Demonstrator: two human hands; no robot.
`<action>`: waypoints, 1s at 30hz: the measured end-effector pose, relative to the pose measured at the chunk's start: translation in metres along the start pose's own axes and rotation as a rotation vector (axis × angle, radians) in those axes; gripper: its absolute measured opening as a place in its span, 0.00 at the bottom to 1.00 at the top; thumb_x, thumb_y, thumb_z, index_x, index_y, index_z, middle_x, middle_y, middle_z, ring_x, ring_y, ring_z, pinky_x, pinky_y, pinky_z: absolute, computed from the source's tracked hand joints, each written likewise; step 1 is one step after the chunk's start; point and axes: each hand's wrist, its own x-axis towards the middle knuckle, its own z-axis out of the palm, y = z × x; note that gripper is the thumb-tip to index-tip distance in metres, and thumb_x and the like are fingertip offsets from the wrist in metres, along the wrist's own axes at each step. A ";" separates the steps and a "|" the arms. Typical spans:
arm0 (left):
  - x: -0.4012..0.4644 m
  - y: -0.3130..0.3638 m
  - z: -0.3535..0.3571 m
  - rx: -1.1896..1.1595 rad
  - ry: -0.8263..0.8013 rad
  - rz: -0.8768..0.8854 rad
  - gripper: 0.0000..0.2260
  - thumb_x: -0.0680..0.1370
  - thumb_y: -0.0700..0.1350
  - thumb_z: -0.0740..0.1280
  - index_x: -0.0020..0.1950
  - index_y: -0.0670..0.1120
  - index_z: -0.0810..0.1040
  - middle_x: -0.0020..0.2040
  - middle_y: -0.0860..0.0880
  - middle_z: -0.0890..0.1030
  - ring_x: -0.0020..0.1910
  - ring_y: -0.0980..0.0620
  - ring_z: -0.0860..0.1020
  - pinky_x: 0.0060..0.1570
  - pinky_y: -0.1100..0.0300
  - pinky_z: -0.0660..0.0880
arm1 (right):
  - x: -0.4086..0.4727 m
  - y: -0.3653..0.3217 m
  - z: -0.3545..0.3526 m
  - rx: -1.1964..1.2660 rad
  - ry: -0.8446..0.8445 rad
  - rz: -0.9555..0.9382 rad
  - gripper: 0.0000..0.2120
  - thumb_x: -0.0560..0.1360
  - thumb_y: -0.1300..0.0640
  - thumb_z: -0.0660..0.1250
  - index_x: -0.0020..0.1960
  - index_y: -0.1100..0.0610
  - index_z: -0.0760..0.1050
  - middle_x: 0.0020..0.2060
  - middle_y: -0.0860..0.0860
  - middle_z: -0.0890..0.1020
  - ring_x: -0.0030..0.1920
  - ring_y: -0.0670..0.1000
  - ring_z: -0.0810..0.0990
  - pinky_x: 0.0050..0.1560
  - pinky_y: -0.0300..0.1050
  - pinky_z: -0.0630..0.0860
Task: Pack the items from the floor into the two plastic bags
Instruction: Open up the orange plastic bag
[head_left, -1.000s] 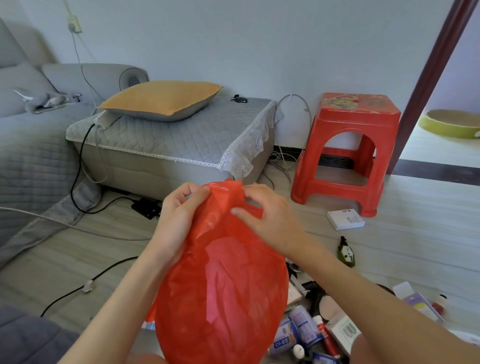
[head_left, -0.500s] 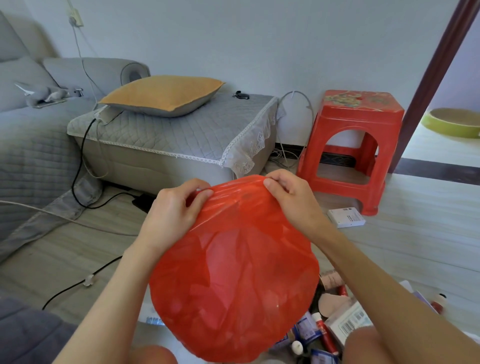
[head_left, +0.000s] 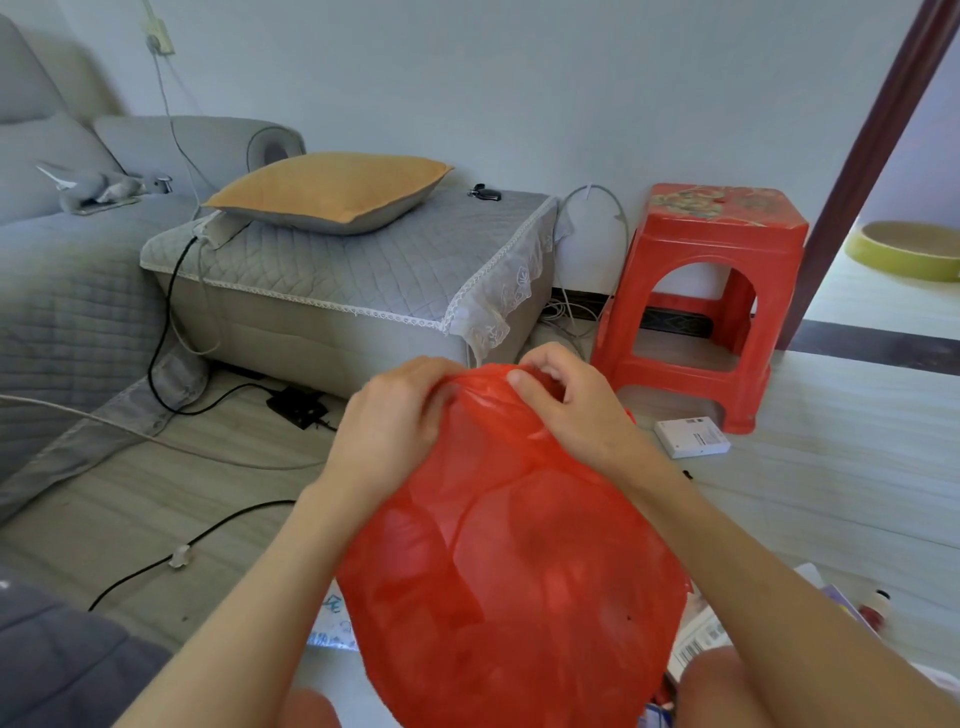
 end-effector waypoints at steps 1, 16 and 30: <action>0.001 -0.004 -0.002 -0.019 0.022 -0.031 0.12 0.73 0.47 0.58 0.51 0.50 0.79 0.48 0.50 0.82 0.49 0.44 0.80 0.48 0.47 0.76 | -0.002 0.002 -0.003 -0.146 -0.031 0.002 0.09 0.71 0.43 0.67 0.45 0.46 0.72 0.41 0.43 0.79 0.45 0.46 0.77 0.49 0.45 0.73; -0.006 -0.041 -0.006 -0.035 -0.304 -0.144 0.13 0.74 0.41 0.63 0.51 0.57 0.79 0.46 0.48 0.83 0.48 0.45 0.78 0.50 0.54 0.73 | 0.003 0.027 -0.010 -0.150 -0.043 0.113 0.05 0.75 0.63 0.64 0.43 0.56 0.77 0.35 0.46 0.78 0.39 0.45 0.75 0.41 0.30 0.67; -0.010 -0.001 0.019 0.255 -0.229 0.105 0.21 0.76 0.50 0.65 0.68 0.54 0.66 0.54 0.50 0.73 0.50 0.47 0.77 0.38 0.52 0.74 | 0.002 0.024 -0.006 0.205 -0.001 0.319 0.05 0.75 0.62 0.65 0.51 0.57 0.76 0.42 0.50 0.79 0.41 0.43 0.77 0.42 0.30 0.72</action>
